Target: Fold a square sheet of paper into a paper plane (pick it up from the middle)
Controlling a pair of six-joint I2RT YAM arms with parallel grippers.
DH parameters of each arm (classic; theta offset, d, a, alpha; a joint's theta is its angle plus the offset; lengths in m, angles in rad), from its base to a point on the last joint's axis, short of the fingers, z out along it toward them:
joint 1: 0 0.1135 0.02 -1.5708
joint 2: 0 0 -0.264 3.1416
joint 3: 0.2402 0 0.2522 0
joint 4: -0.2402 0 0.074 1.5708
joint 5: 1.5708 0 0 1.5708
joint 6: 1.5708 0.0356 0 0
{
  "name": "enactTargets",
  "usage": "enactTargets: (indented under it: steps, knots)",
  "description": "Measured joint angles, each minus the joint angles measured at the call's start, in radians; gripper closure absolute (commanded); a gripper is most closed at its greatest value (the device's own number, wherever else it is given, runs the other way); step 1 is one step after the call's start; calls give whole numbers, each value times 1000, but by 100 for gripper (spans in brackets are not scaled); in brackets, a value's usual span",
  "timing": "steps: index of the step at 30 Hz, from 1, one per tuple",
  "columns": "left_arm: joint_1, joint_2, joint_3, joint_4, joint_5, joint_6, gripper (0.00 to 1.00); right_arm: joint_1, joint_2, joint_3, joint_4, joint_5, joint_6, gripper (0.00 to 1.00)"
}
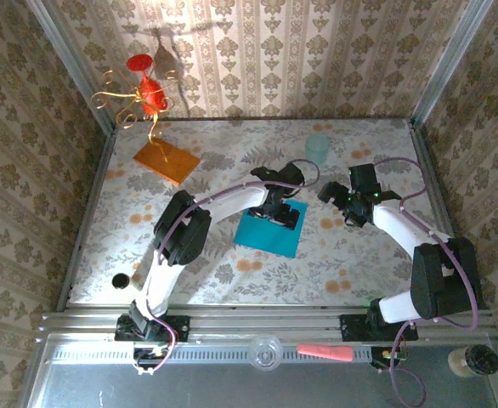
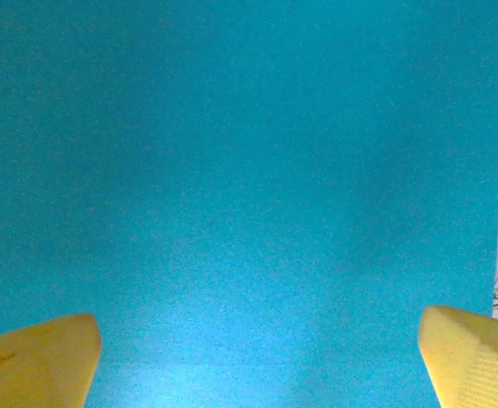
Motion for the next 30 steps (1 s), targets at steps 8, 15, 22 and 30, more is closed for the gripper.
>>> enactTargets:
  steps: [8,15,22,30]
  knots:
    - [-2,39,8,-4,-36,-63,11,-4,0,0,1,-5,0,0]
    - [-2,76,29,-11,-43,-92,18,-4,1,0,3,-15,0,0]
    - [-2,82,37,-17,-51,-95,20,-4,6,0,4,-20,0,0]
    - [-2,84,31,-5,-44,-106,23,-4,10,0,3,-20,-1,0]
